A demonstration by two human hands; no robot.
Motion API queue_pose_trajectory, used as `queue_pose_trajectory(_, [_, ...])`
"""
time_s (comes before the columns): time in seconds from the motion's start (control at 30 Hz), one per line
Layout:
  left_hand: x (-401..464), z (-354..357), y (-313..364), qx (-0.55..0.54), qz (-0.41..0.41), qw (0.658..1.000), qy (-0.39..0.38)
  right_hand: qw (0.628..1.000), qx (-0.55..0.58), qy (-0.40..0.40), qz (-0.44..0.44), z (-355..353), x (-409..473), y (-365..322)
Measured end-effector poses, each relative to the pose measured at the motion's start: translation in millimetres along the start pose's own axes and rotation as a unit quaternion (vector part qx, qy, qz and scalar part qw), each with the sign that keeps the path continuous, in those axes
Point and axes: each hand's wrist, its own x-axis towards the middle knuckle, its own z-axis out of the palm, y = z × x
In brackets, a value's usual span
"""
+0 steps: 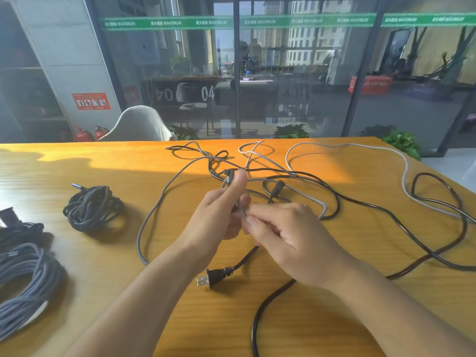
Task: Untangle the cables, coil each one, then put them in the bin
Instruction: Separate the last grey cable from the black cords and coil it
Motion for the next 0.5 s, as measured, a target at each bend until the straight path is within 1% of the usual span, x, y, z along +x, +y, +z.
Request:
queue_pose_trajectory(0.1, [1.5,-0.3,1.0,-0.012,0.024,1.0,0.006,0.999,-0.033,-0.034,-0.013,-3.3,-0.1,1.8])
queue_pose_trajectory(0.23, [3.3,-1.5,-2.3,-0.035,0.05,0.998,0.008,0.996,-0.028,-0.082,-0.007,-5.4,0.1,2.1])
queue_pose_trajectory(0.33, [4.9,-2.4,-0.3,-0.103,0.056,0.993,0.005,0.987,-0.045,-0.153,0.008,0.0,0.4,1.0])
queue_pose_trajectory(0.4, [3.8,-3.8,5.0,-0.16,0.044,0.986,-0.02,0.974,-0.021,-0.223,0.033,4.9,-0.4,-0.8])
queue_pose_trajectory(0.43, [2.5,-5.3,7.3,-0.181,0.032,0.982,-0.041,0.968,-0.012,-0.246,0.039,7.1,-0.5,-1.3])
queue_pose_trajectory(0.5, [-0.3,-9.4,10.5,-0.216,0.004,0.971,-0.098,0.964,-0.01,-0.262,0.05,8.6,-0.2,1.0])
